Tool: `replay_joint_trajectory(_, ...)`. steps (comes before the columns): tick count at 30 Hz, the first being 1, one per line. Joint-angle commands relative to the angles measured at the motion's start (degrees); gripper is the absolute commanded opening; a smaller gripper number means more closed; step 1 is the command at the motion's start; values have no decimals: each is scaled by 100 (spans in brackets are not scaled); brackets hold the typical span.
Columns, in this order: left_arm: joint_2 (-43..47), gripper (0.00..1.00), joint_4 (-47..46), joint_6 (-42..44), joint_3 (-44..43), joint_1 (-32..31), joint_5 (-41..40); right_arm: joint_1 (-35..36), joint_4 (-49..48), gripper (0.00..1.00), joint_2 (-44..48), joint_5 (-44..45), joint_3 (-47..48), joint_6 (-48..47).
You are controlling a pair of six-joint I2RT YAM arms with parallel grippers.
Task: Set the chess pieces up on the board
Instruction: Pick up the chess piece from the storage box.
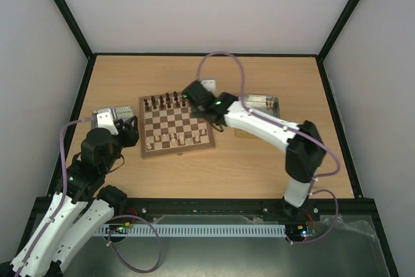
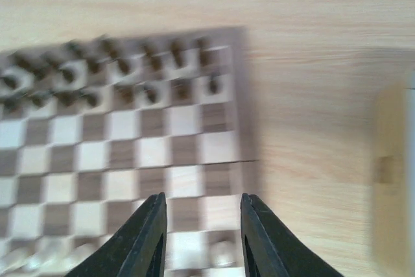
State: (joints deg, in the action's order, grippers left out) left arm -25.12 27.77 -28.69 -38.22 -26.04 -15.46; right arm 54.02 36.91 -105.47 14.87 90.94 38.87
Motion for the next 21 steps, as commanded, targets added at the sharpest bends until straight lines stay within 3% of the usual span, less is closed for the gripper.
replay_joint_trajectory(1,-153,56,-181,134,62,38,216,-817,-257,32,883,556,-1035,195)
replay_joint_trajectory(6,-421,57,-417,148,1,44,319,-1896,-726,39,1569,430,-2137,21)
replay_joint_trajectory(11,-799,59,-887,169,16,47,304,-2913,-1148,41,1699,94,-2747,-84)
replay_joint_trajectory(21,-1876,64,-2004,153,105,47,555,-3855,-1753,40,1233,-168,-3114,-197)
